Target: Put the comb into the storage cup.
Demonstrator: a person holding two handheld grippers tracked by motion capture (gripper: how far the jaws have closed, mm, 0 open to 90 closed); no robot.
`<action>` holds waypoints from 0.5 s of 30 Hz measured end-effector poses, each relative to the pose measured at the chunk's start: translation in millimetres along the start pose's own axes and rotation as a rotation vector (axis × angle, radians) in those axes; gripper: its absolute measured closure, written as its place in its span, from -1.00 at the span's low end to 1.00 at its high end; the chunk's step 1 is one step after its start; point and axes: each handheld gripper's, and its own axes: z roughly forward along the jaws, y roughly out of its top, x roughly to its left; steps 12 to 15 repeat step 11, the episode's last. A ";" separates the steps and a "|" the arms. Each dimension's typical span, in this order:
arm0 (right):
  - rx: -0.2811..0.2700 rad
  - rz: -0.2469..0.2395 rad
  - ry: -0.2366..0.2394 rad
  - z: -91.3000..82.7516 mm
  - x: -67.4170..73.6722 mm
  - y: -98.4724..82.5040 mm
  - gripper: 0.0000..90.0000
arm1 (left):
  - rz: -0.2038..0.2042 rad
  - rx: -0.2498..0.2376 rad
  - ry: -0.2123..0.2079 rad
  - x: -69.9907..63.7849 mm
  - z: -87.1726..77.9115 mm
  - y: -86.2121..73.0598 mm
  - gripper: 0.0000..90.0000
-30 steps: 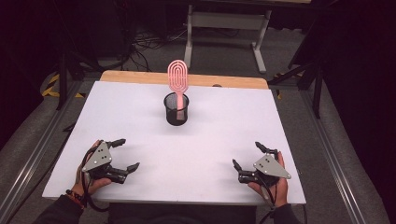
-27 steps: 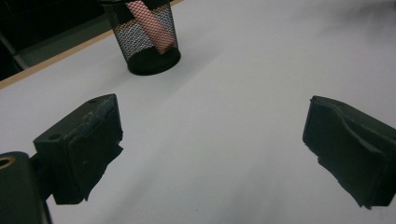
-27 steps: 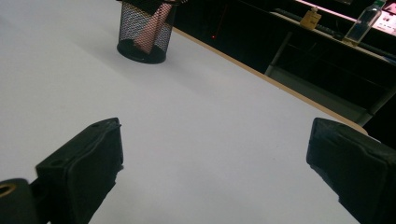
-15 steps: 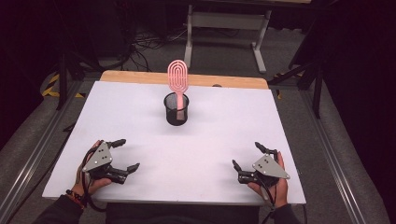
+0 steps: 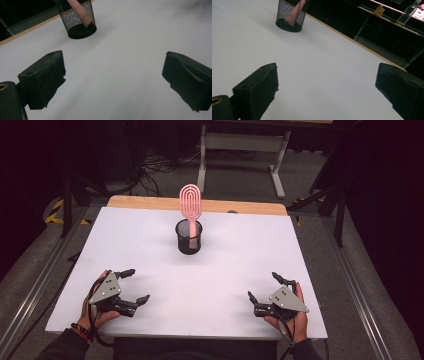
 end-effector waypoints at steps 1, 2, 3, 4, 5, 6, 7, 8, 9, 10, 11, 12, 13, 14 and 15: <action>0.000 -0.001 0.001 0.1 0.1 -0.1 -0.89 | 0.001 0.002 0.000 0.0 0.3 -0.1 -0.88; 0.001 -0.001 0.001 0.3 0.1 -0.2 -0.89 | 0.001 0.001 0.001 0.2 0.6 -0.2 -0.88; 0.001 0.001 0.001 0.5 0.0 -0.4 -0.88 | 0.000 0.003 -0.001 0.5 0.5 -0.1 -0.88; 0.001 0.003 0.001 0.7 -0.1 -0.5 -0.88 | 0.000 0.003 -0.001 0.5 0.5 -0.1 -0.88; 0.003 0.004 -0.001 0.9 0.1 -0.8 -0.88 | -0.003 0.002 0.000 1.2 0.7 -0.4 -0.88; 0.003 0.003 -0.001 1.0 0.1 -0.9 -0.88 | -0.005 0.000 -0.001 1.5 1.0 -0.6 -0.88; 0.003 0.002 -0.002 0.9 0.3 -1.0 -0.88 | -0.005 0.002 0.002 1.6 1.1 -0.7 -0.88; 0.004 0.001 -0.003 1.1 0.3 -0.9 -0.88 | -0.009 -0.001 0.005 1.6 1.5 -0.9 -0.88; 0.003 0.004 -0.002 1.2 0.1 -0.9 -0.88 | -0.014 -0.001 0.006 1.6 2.2 -0.8 -0.88; 0.003 0.004 -0.002 1.2 0.1 -0.9 -0.88 | -0.014 -0.001 0.006 1.6 2.2 -0.8 -0.88; 0.003 0.008 0.003 1.4 0.0 -0.7 -0.88 | -0.015 0.001 0.005 1.4 3.2 -0.3 -0.88; 0.003 0.008 0.003 1.4 0.0 -0.7 -0.88 | -0.015 0.001 0.005 1.4 3.2 -0.3 -0.88; 0.003 0.008 0.003 1.4 0.0 -0.7 -0.88 | -0.015 0.001 0.005 1.4 3.2 -0.3 -0.88; 0.003 0.008 0.003 1.4 0.0 -0.7 -0.88 | -0.015 0.001 0.005 1.4 3.2 -0.3 -0.88; 0.003 0.008 0.003 1.4 0.0 -0.7 -0.88 | -0.015 0.001 0.005 1.4 3.2 -0.3 -0.88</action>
